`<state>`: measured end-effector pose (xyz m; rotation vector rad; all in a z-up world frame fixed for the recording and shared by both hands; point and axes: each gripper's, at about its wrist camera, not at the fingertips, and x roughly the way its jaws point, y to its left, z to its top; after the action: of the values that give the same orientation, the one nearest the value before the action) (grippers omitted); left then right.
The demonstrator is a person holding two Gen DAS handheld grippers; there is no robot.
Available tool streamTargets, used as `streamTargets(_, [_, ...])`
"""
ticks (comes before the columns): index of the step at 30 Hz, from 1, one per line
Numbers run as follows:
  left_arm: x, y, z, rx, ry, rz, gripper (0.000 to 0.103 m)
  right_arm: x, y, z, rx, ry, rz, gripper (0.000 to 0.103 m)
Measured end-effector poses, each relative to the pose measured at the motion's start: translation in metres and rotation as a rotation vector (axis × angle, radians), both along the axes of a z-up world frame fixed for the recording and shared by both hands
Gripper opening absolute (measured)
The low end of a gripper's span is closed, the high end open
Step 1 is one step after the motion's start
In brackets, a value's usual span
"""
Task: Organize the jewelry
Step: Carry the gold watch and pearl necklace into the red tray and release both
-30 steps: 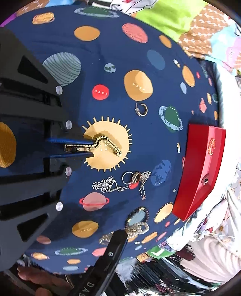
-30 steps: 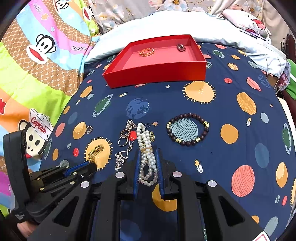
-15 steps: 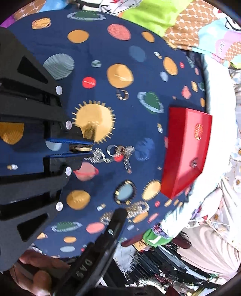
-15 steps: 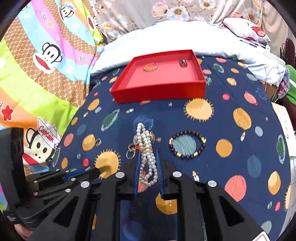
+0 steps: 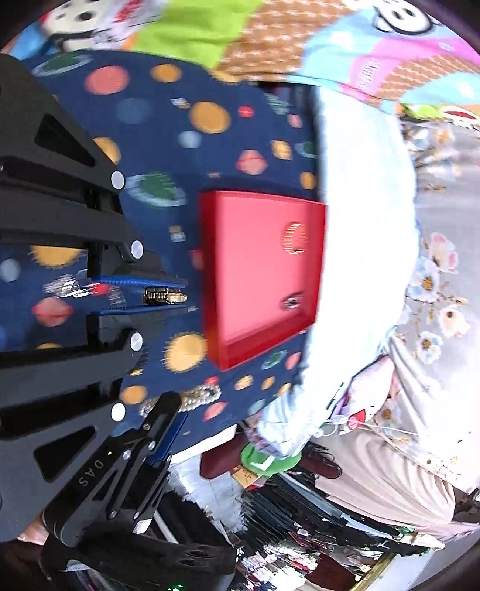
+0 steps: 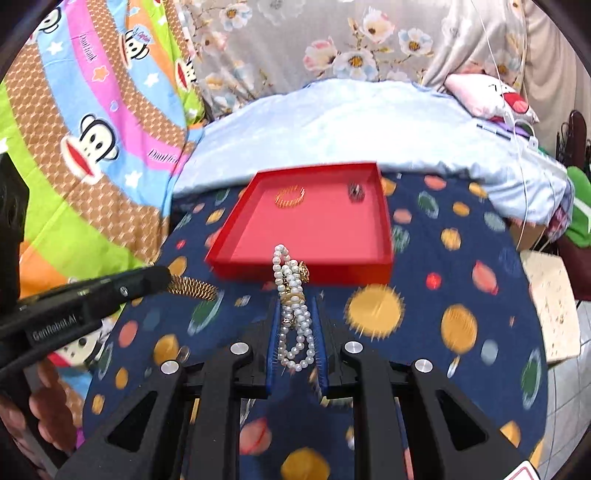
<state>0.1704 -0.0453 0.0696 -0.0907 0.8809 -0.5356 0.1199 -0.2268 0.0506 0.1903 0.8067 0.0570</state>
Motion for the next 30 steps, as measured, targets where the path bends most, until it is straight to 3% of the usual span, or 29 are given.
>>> streamTargets(8, [0.082, -0.030, -0.003, 0.039, -0.045, 0.017, 0.008, 0.084, -0.027, -0.002, -0.011, -0.002, -0.027, 0.015])
streamTargets(16, [0.159, -0.049, -0.033, 0.049, -0.027, 0.046, 0.008, 0.166, -0.040, -0.031, 0.004, 0.053, -0.036, 0.015])
streamTargets(30, [0.216, -0.060, -0.090, 0.113, 0.058, 0.076, 0.008, 0.227, -0.043, -0.088, -0.156, 0.176, -0.058, 0.016])
